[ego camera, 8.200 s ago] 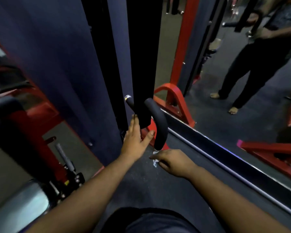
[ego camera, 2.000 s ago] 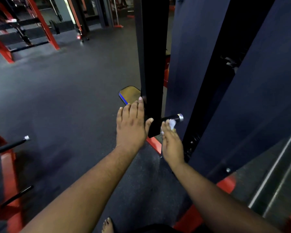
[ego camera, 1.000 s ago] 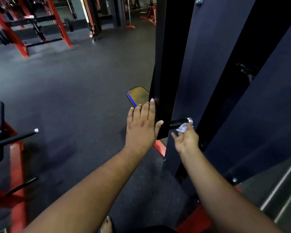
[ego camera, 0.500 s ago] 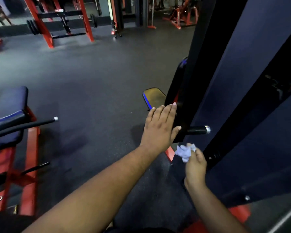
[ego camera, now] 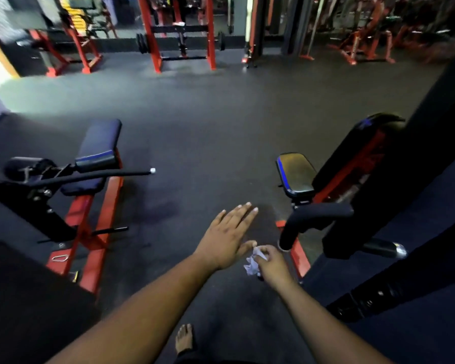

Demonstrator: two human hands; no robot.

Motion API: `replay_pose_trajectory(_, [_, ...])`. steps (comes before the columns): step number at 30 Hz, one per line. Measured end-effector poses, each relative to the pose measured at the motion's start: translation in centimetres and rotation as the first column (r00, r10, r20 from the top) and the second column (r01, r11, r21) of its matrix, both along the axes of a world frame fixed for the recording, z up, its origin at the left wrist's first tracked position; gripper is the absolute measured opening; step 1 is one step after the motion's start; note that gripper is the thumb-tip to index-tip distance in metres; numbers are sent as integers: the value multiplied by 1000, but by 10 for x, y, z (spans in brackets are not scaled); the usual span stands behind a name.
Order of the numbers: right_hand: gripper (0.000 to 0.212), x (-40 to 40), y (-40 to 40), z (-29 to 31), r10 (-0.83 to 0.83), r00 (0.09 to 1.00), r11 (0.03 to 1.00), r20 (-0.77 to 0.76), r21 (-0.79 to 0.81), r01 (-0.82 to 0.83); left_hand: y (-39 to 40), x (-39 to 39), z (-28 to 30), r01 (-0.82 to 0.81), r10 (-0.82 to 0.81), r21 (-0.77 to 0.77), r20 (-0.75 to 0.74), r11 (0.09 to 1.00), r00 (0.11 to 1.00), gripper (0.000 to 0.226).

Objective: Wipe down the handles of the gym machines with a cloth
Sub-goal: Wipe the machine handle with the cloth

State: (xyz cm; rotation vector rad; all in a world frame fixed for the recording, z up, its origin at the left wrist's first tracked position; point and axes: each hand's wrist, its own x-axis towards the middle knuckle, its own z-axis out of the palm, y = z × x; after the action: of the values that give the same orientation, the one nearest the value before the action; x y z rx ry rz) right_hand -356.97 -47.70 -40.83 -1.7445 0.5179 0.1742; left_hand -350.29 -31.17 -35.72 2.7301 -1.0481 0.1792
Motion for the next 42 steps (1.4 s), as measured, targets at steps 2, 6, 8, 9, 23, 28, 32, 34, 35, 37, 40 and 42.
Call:
replay_pose_trajectory(2, [14, 21, 20, 4, 53, 998, 997, 16, -59, -52, 32, 7, -4, -114, 120, 58, -101, 992, 988, 80])
replay_pose_trajectory(6, [13, 66, 61, -2, 213, 977, 971, 27, -115, -209, 94, 26, -14, -284, 308, 138, -201, 949, 930, 82])
replay_pose_trajectory(8, [11, 97, 78, -21, 285, 958, 953, 24, -115, -281, 124, 37, -20, -349, 384, 174, -243, 921, 891, 83])
replay_pose_trajectory(9, [9, 113, 89, -25, 316, 948, 944, 33, -111, -310, 140, 44, -22, -379, 417, 185, -260, 907, 871, 83])
replay_pose_trajectory(23, [6, 267, 218, -9, 304, 951, 948, 54, -114, -297, 267, 184, -56, -494, 530, 200, -415, 846, 740, 84])
replay_pose_trajectory(28, [10, 321, 237, -19, 277, 961, 948, 13, -164, -271, 284, 240, -67, -491, 530, 213, -464, 845, 710, 85])
replay_pose_trajectory(32, [4, 383, 239, -33, 315, 948, 935, -31, -158, -316, 288, 294, -80, -526, 550, 200, -490, 826, 677, 86])
replay_pose_trajectory(34, [4, 422, 238, -42, 364, 930, 914, -52, -171, -368, 289, 325, -90, -557, 571, 195, -500, 807, 652, 86])
replay_pose_trajectory(35, [4, 443, 237, -45, 383, 922, 904, -62, -178, -388, 290, 340, -94, -574, 582, 193, -507, 796, 636, 86])
replay_pose_trajectory(37, [1, 489, 236, -51, 434, 899, 883, -55, -168, -437, 291, 374, -100, -613, 617, 201, -508, 764, 601, 86])
replay_pose_trajectory(40, [2, 561, 234, -58, 548, 834, 813, -69, -192, -550, 288, 421, -100, -682, 682, 221, -498, 698, 536, 84])
replay_pose_trajectory(42, [2, 607, 239, -54, 624, 780, 756, -57, -208, -620, 285, 446, -95, -705, 713, 244, -485, 666, 507, 83])
